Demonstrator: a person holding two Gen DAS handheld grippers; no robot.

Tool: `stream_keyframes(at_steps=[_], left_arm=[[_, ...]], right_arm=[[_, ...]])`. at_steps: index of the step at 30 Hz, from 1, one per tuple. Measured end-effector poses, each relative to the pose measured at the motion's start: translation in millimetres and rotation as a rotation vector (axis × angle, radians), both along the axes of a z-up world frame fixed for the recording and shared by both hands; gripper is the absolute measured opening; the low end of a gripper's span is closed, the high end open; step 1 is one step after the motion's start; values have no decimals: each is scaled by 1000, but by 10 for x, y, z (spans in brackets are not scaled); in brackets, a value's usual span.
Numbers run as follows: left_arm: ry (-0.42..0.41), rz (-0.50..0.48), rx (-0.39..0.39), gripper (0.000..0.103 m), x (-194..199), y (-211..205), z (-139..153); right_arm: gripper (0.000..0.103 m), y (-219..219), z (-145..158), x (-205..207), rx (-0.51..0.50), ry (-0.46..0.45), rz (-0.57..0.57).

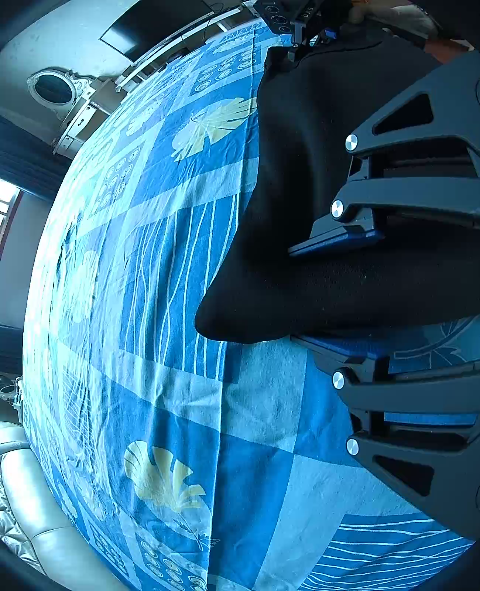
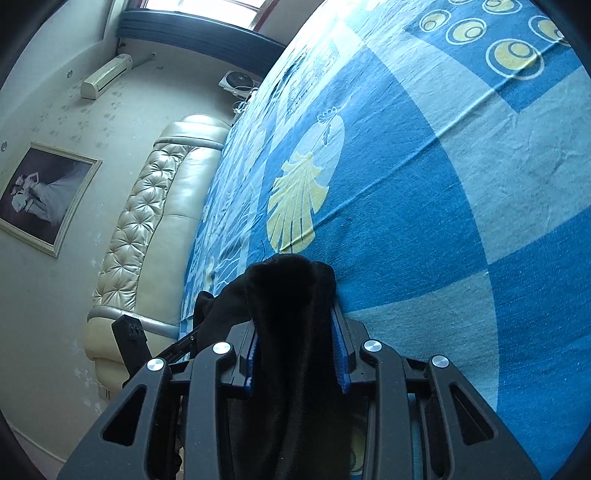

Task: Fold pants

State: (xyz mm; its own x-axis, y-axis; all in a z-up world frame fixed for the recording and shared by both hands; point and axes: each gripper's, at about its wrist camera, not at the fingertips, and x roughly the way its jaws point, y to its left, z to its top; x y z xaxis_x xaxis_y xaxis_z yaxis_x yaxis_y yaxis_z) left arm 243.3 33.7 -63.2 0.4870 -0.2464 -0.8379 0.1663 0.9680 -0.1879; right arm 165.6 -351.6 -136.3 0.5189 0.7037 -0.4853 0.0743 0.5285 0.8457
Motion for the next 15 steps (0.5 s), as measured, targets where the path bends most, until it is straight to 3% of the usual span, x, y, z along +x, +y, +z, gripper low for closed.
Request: stream_keyframes(at_steps=[4, 6, 8, 12, 15], left_arm=[[0, -6, 4, 40, -17, -6, 32], [12, -6, -24, 42, -34, 32, 59], [20, 6, -65, 46, -109, 121, 107], [45, 27, -124, 66, -387, 254, 141], [103, 65, -226, 72, -679, 413, 91]], right_arm=[[35, 7, 31, -9, 7, 2, -11], [43, -6, 52, -41, 32, 4, -5], [50, -48, 66, -111, 64, 17, -5], [68, -84, 159, -375, 75, 20, 23], [70, -34, 183, -609, 61, 29, 56]])
